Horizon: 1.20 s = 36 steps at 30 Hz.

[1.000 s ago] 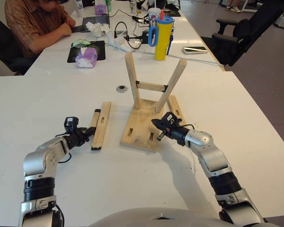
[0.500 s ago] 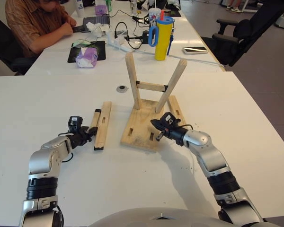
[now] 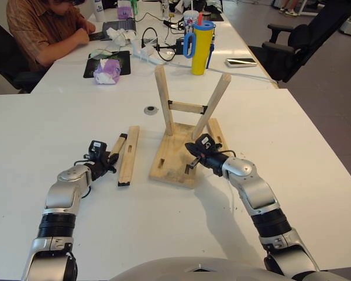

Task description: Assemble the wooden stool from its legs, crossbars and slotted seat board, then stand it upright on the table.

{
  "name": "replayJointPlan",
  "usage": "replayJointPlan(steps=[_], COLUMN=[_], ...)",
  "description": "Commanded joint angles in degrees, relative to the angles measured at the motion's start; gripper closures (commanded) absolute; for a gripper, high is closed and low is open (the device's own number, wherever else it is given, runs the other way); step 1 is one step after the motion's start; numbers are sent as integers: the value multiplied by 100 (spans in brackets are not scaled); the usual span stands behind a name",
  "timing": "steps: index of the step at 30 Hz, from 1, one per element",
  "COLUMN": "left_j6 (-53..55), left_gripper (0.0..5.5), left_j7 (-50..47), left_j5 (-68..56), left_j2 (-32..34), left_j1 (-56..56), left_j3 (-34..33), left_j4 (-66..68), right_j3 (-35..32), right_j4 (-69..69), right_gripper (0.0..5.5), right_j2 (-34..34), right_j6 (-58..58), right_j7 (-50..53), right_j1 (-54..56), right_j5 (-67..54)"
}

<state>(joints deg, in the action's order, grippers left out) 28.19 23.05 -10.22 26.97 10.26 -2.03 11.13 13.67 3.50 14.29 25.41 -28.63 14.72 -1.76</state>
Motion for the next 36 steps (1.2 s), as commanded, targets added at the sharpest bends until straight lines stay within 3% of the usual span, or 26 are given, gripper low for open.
replayJointPlan(steps=[1,10,17,25,32,36], left_j6=[-569,-1943,-2249,-2336,-2413,-2477], left_gripper=[418,418,418,418,418,418], left_j7=[-226,-103,453,724,891,925], left_j5=[368,-158,-214,-21,51,85], left_j2=[44,-144,-172,-543,-639,-644], left_j1=[-100,362,642,762,735,794], left_j3=[-35,-671,-38,849,1090,1074], left_j4=[405,-993,-2519,-2635,-2639,-2517], right_j3=[-308,-1524,-2685,-3199,-3161,-3172], right_j4=[65,559,673,464,355,400], right_gripper=[550,412,290,287,287,342], right_j2=[-221,-821,-1163,-1373,-1330,-1255], right_j6=[-79,1354,2189,2434,2458,2406], right_j7=[-187,-287,374,1141,1371,1493], right_j1=[129,354,1095,1635,1751,1681], right_j5=[-539,-2845,-4736,-5997,-6335,-6427])
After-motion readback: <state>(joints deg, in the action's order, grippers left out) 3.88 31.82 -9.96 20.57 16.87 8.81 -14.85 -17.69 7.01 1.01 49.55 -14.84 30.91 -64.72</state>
